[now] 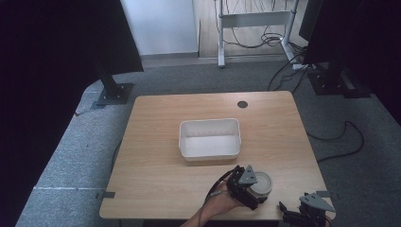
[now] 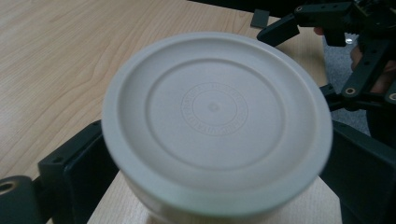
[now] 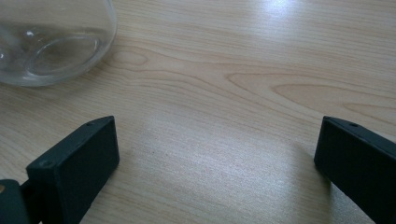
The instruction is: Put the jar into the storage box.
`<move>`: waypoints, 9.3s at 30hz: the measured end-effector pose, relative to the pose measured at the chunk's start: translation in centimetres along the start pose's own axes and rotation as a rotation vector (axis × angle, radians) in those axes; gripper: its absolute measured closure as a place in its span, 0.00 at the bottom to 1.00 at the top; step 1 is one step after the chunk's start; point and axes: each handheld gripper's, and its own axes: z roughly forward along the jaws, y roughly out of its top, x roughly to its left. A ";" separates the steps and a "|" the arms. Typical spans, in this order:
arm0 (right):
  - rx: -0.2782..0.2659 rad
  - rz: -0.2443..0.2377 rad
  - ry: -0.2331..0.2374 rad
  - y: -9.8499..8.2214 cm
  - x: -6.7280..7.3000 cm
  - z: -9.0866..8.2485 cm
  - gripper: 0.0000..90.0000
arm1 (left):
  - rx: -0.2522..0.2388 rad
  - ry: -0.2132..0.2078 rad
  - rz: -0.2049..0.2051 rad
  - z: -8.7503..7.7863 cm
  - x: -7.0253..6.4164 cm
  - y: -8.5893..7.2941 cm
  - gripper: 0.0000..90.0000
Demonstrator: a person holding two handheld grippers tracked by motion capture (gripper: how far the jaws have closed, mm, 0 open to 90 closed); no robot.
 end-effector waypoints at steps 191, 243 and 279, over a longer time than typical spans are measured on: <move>-0.019 -0.011 0.015 -0.1 -0.1 0.1 0.00 | 0.003 0.507 -0.372 -6.9 14.9 -2.5 0.03; -0.023 -0.008 0.011 -0.2 0.0 0.1 0.00 | -0.059 0.432 -0.258 -13.1 12.7 -3.4 0.04; -0.023 -0.006 0.010 -0.2 0.0 0.1 0.00 | -0.099 0.388 -0.241 -17.2 10.1 -7.0 0.05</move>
